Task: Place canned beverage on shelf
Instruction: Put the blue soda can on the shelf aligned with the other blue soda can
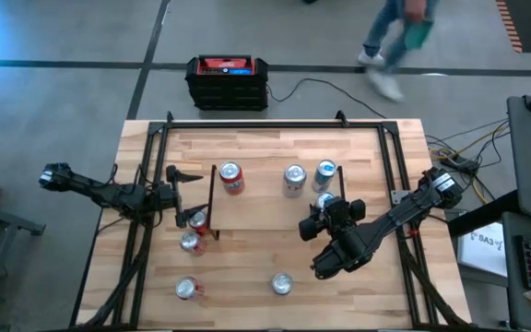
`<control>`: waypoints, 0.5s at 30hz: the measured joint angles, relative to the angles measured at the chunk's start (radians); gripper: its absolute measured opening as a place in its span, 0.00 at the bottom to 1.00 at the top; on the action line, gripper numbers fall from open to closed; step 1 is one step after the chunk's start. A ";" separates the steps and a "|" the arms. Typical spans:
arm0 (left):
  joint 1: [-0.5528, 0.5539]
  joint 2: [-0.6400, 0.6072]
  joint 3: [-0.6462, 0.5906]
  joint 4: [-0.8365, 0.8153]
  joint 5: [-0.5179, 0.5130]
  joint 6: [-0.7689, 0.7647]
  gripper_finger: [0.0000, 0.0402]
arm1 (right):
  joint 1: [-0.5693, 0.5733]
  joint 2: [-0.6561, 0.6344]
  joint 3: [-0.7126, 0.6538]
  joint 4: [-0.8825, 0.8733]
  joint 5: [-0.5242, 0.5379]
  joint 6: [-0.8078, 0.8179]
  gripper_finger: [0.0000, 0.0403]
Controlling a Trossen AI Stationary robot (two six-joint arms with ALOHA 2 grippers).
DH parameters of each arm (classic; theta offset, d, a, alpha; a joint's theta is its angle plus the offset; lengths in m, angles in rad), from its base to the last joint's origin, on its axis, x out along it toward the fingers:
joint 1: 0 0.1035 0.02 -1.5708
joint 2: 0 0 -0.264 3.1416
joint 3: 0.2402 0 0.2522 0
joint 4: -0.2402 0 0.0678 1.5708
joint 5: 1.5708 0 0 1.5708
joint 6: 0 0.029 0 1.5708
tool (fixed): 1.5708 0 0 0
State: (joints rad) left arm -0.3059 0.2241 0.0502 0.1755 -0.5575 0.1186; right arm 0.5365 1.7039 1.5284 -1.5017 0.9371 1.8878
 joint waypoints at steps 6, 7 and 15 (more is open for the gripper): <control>0.000 0.000 0.000 0.000 0.000 0.000 1.00 | 0.000 0.000 0.000 -0.008 -0.009 0.002 0.59; 0.000 0.000 0.000 0.000 0.000 0.000 1.00 | 0.000 0.000 0.000 -0.011 -0.012 0.007 0.59; 0.000 0.000 0.000 0.000 0.000 0.000 1.00 | 0.002 0.000 0.001 -0.042 -0.042 0.044 0.59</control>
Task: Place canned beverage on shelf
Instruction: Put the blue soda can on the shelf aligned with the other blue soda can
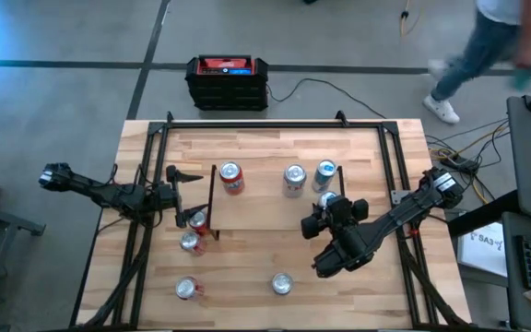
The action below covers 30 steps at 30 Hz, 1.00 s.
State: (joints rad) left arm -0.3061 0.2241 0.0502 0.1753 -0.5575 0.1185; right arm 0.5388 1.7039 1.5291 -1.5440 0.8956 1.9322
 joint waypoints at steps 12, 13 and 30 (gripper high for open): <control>0.000 0.000 0.000 0.000 0.000 0.000 1.00 | 0.009 0.000 0.000 0.002 -0.005 0.003 0.59; 0.000 0.000 0.000 0.000 0.000 0.000 1.00 | 0.011 0.000 -0.001 0.002 -0.005 0.003 0.59; 0.000 0.000 0.000 0.000 0.000 0.000 1.00 | 0.029 0.004 0.021 0.043 -0.062 -0.032 0.88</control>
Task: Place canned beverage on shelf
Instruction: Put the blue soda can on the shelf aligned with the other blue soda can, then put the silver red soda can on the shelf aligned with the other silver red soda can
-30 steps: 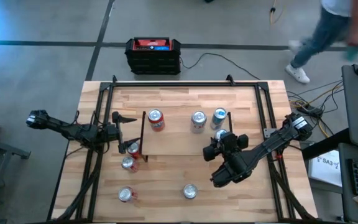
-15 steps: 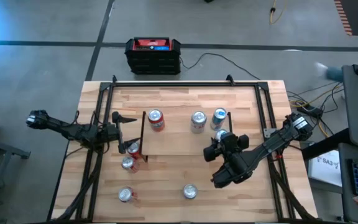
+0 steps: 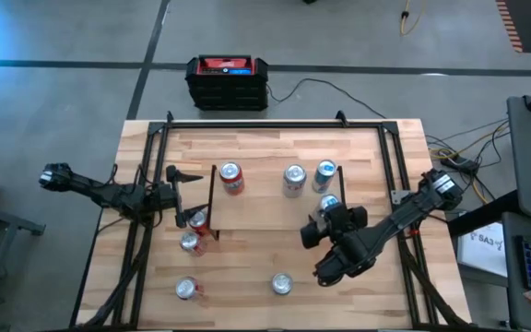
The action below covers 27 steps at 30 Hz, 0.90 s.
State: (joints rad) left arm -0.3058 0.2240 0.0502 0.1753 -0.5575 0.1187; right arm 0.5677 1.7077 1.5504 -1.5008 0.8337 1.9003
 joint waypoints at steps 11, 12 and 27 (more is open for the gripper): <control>0.000 0.000 0.000 0.000 0.000 0.000 1.00 | 0.004 -0.002 0.065 -0.050 -0.168 0.020 0.95; 0.000 0.000 0.000 0.000 0.000 0.000 1.00 | 0.004 -0.002 0.073 -0.059 -0.189 0.025 0.95; 0.000 0.000 0.000 0.000 0.000 0.000 1.00 | 0.069 -0.004 0.197 -0.004 -0.691 -0.112 0.95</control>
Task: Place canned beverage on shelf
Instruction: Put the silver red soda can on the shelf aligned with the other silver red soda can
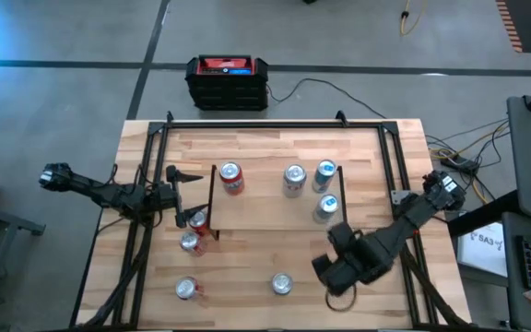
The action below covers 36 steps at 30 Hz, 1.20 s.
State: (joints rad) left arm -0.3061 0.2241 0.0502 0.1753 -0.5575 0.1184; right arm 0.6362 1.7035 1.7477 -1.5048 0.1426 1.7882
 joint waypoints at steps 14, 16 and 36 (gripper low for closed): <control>0.000 0.001 0.000 0.001 0.000 0.000 1.00 | 0.183 0.191 0.091 0.150 0.169 0.192 0.95; 0.000 0.001 0.000 0.001 0.000 0.000 1.00 | 0.175 0.241 0.150 0.149 0.173 0.167 0.95; 0.000 0.003 0.000 0.003 0.000 0.000 1.00 | 0.161 0.567 0.602 0.087 0.355 0.050 0.95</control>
State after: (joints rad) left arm -0.3061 0.2274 0.0502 0.1783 -0.5575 0.1185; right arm 0.7973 2.2701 2.3495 -1.4176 0.4976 1.8381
